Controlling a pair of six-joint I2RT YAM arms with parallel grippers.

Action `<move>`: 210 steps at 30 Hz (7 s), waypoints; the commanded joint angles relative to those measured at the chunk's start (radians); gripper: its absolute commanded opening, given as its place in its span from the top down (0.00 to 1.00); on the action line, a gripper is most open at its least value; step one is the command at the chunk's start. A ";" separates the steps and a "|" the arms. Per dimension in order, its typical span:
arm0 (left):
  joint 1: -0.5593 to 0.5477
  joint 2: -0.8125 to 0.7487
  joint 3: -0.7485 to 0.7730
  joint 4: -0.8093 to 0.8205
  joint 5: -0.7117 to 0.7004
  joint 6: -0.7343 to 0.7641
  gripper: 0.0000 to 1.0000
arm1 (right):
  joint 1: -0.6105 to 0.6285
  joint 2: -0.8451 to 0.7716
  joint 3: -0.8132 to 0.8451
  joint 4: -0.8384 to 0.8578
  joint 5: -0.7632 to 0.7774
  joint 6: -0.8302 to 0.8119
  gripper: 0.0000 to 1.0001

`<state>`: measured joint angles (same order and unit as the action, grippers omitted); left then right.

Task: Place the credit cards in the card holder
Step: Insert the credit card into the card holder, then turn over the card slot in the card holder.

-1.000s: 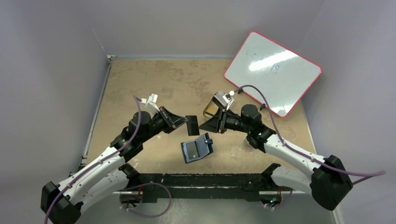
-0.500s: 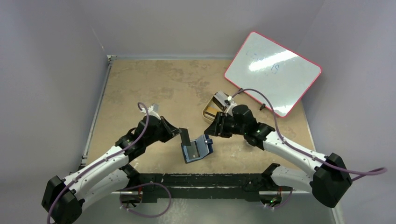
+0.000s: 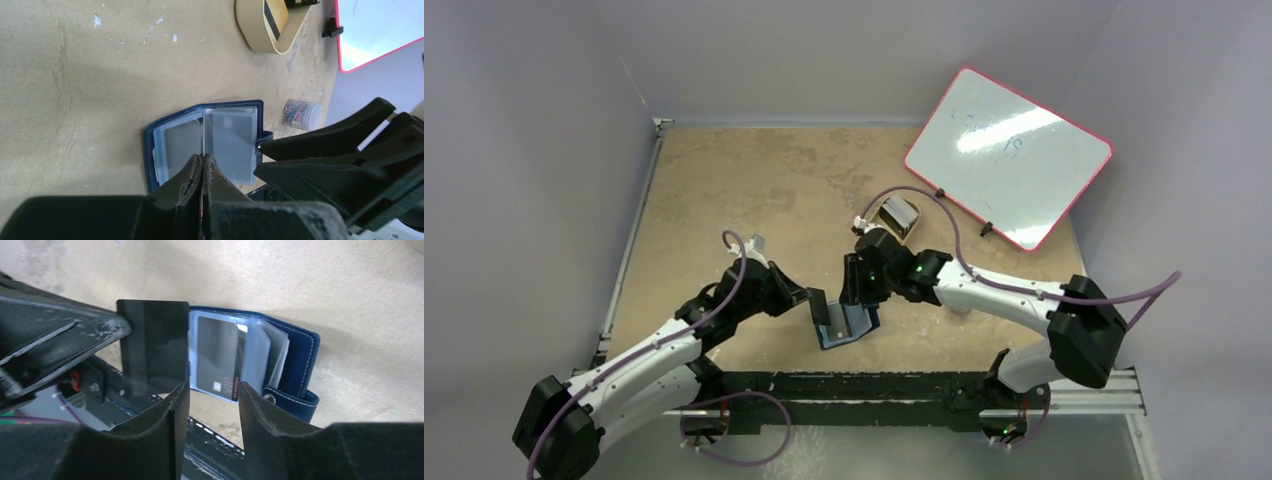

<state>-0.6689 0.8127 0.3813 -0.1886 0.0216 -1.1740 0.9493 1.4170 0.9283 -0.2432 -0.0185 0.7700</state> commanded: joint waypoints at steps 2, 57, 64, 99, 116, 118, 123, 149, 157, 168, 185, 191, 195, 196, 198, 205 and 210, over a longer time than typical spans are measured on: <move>0.004 0.021 -0.049 0.191 0.074 -0.068 1.00 | 0.008 0.035 0.063 -0.093 0.101 -0.054 0.60; -0.028 0.530 -0.196 0.852 0.161 -0.209 1.00 | 0.008 0.060 -0.207 0.067 0.141 0.073 0.79; -0.057 0.548 -0.178 0.826 0.151 -0.165 1.00 | 0.009 0.057 -0.210 0.066 0.144 0.074 0.79; -0.193 0.617 -0.072 0.741 -0.063 -0.183 0.89 | 0.000 -0.084 -0.219 0.022 0.188 0.125 0.66; -0.244 0.645 0.012 0.657 -0.029 -0.216 0.73 | -0.048 -0.102 -0.312 0.091 0.132 0.094 0.62; -0.255 0.662 0.021 0.657 -0.031 -0.216 0.73 | -0.048 -0.097 -0.323 0.106 0.124 0.102 0.63; -0.261 0.679 0.040 0.657 -0.050 -0.215 0.74 | -0.049 -0.099 -0.357 0.139 0.126 0.131 0.65; -0.343 0.646 0.180 0.488 -0.161 -0.154 0.72 | -0.048 -0.187 -0.395 0.158 0.134 0.179 0.66; -0.331 0.534 0.201 0.264 -0.195 -0.108 0.63 | -0.048 -0.177 -0.372 0.142 0.141 0.160 0.66; -0.239 0.389 0.128 0.090 -0.188 -0.068 0.61 | -0.048 -0.174 -0.301 0.083 0.159 0.134 0.66; -0.107 0.330 -0.044 0.296 -0.010 -0.053 0.58 | -0.046 -0.032 -0.176 0.183 0.068 0.051 0.71; -0.086 0.345 -0.070 0.384 0.024 -0.043 0.58 | -0.044 0.039 -0.190 0.198 0.033 0.053 0.75; -0.086 0.351 -0.079 0.417 0.035 -0.031 0.58 | -0.045 0.060 -0.237 0.221 0.043 0.065 0.77; -0.086 0.351 -0.084 0.428 0.040 -0.031 0.58 | -0.045 0.063 -0.247 0.224 0.042 0.068 0.77; -0.087 0.348 -0.092 0.451 0.046 -0.031 0.58 | -0.045 0.068 -0.267 0.236 0.040 0.075 0.78; -0.086 0.348 -0.140 0.588 0.085 -0.048 0.60 | -0.044 0.068 -0.282 0.245 0.041 0.084 0.78; -0.087 0.356 -0.158 0.673 0.110 -0.061 0.70 | -0.044 0.065 -0.293 0.253 0.038 0.090 0.78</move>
<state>-0.7593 1.1629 0.2333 0.3424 0.0963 -1.2366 0.9020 1.4780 0.6613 0.0265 0.0139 0.8524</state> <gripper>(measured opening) 0.333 0.222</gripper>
